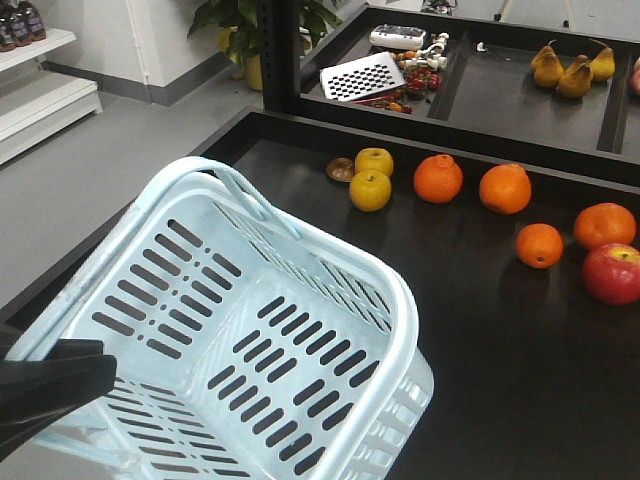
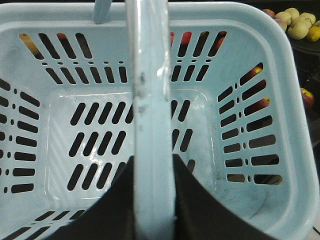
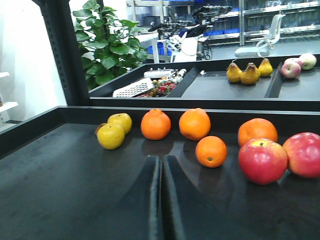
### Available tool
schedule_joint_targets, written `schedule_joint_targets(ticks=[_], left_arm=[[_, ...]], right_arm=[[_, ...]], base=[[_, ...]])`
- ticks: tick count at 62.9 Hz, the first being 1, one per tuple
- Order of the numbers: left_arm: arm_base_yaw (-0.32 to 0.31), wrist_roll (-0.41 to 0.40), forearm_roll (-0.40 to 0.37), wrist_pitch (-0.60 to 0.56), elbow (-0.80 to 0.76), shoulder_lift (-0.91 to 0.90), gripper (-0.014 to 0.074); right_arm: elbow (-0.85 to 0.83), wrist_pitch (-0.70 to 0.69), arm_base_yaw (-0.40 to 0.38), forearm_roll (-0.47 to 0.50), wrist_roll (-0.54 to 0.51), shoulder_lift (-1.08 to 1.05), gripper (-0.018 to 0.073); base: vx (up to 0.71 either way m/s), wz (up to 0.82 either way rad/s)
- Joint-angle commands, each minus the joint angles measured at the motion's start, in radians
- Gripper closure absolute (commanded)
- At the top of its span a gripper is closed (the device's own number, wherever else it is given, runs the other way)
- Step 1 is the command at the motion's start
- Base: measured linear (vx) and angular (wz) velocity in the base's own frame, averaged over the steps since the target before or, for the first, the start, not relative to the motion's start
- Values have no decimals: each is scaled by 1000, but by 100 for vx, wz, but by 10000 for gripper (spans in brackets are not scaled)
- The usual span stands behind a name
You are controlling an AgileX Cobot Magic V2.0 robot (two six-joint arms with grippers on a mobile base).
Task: Pick three apples into basket with both arms
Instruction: 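Approach the table edge near the red apples, basket held in left gripper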
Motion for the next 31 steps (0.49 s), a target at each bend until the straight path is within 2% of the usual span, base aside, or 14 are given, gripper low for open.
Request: schedule_joint_targets(ticks=[1,31], left_arm=[[-8,-7,-65,-74,-26,-5,603],[-8,-7,-65,-74,-26,-5,603]], right_arm=[[13,-77,-7,-10,-5,-13,564],[13,-77,-7,-10,-5,-13,564]], base=[[10,-13],[10,-18]])
